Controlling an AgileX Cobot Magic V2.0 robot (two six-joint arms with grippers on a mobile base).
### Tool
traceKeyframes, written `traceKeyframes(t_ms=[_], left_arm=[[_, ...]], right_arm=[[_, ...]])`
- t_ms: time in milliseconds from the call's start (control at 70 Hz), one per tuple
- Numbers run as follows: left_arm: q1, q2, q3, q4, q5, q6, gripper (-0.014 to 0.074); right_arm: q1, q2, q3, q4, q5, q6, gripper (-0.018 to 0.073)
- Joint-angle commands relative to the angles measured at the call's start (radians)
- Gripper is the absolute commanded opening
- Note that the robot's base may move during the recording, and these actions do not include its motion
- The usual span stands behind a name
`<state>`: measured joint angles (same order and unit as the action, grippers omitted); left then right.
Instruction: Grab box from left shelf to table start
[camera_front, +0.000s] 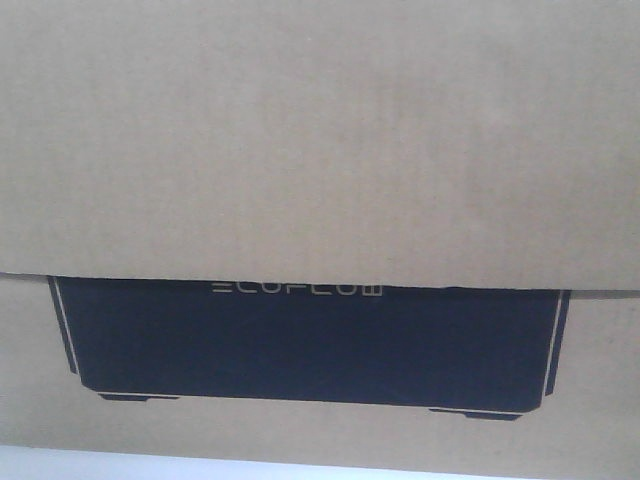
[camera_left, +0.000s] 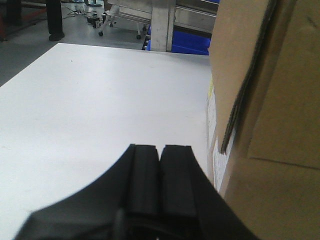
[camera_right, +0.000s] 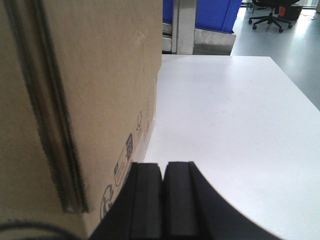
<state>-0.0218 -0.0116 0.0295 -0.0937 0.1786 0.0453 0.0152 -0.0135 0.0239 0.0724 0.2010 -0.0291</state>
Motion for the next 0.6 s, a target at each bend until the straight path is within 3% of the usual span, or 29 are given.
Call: traceKeyframes(t_ms=[0, 586], left_arm=[[0.004, -0.013, -0.003, -0.007, -0.093, 0.003, -0.0099], [0.004, -0.013, -0.003, -0.007, -0.093, 0.003, -0.0099]], right_arm=[[-0.007, -0.007, 0.01, -0.001, -0.144, 0.001, 0.0056], [-0.008, -0.007, 0.01, -0.001, -0.146, 0.001, 0.0056]])
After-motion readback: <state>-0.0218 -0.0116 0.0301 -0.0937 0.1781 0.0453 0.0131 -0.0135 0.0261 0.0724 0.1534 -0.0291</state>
